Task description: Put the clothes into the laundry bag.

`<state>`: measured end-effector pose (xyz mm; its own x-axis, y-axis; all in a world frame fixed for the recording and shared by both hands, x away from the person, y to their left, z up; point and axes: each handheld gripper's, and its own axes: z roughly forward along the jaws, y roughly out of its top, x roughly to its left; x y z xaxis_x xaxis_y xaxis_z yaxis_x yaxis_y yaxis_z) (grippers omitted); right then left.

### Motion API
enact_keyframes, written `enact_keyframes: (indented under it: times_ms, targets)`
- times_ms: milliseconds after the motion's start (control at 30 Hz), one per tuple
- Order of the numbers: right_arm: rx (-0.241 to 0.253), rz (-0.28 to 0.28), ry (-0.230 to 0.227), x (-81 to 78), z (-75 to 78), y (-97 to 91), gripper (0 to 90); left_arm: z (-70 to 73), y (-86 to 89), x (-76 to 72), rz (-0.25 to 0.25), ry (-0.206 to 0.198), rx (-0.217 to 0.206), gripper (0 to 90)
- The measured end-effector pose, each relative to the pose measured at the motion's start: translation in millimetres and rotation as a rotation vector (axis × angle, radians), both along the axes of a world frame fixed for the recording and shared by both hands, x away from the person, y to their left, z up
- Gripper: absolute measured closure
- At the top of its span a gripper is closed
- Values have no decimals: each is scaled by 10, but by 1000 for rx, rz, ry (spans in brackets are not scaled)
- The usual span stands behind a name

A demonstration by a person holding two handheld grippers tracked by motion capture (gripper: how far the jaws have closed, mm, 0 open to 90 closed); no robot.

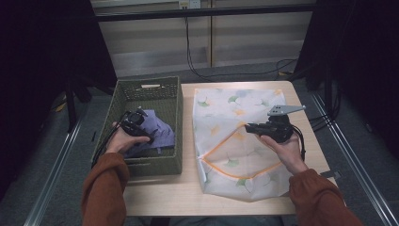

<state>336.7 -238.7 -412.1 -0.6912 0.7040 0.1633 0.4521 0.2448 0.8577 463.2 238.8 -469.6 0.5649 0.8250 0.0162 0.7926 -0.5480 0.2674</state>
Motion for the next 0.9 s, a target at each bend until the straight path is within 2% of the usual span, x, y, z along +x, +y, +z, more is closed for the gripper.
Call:
enact_keyframes:
  times_ms: [100, 133, 167, 233, 267, 333, 367, 400, 467, 533, 567, 600, 700, 833, 867, 900]
  targets:
    - [1, -1, 2, 2, -5, -2, 877, 17, -11, -9, -19, -2, -5, 138]
    - [-2, 1, 1, 1, -5, -3, 877, 36, -16, -19, -25, -8, 6, 172]
    - [-6, -2, -3, -1, -6, -2, 877, 43, -22, -33, -32, -21, -1, 258]
    - [-6, -5, -1, 2, -10, -3, 877, 52, -26, -45, -40, -7, -16, 339]
    - [-6, -6, -1, 3, -9, -5, 878, 50, -40, -54, -41, -13, -37, 388]
    - [-6, -6, -1, 2, -9, -7, 878, 65, -37, -48, -77, 3, -38, 494]
    - [-5, -5, -2, 1, -8, -5, 877, 66, -41, -56, -73, 10, -42, 525]
    - [-5, -5, -3, 2, -7, -5, 878, 62, -48, -61, -60, 8, -53, 548]
    - [-5, -4, -2, 2, -7, -5, 877, 73, -44, -56, -76, 14, -44, 584]
    - [-5, -4, -2, 2, -6, -5, 877, 84, -51, -57, -89, -1, -28, 649]
    - [-5, -5, -3, 2, -5, -7, 877, 78, -65, -70, -73, -15, -36, 668]
    - [-6, -4, -3, 5, -4, -7, 877, 98, -68, -80, -105, -32, -11, 700]
    - [-8, -4, -2, 10, -3, -11, 877, 121, -75, -92, -103, -40, -7, 757]
    - [-2, -5, -3, 8, 3, -15, 878, 160, -39, -82, -75, -59, -47, 771]
    - [0, -7, -2, 7, 5, -17, 878, 187, -30, -85, -75, -57, -44, 771]
    - [3, -7, -4, 8, 7, -19, 877, 210, -19, -81, -69, -72, -59, 769]
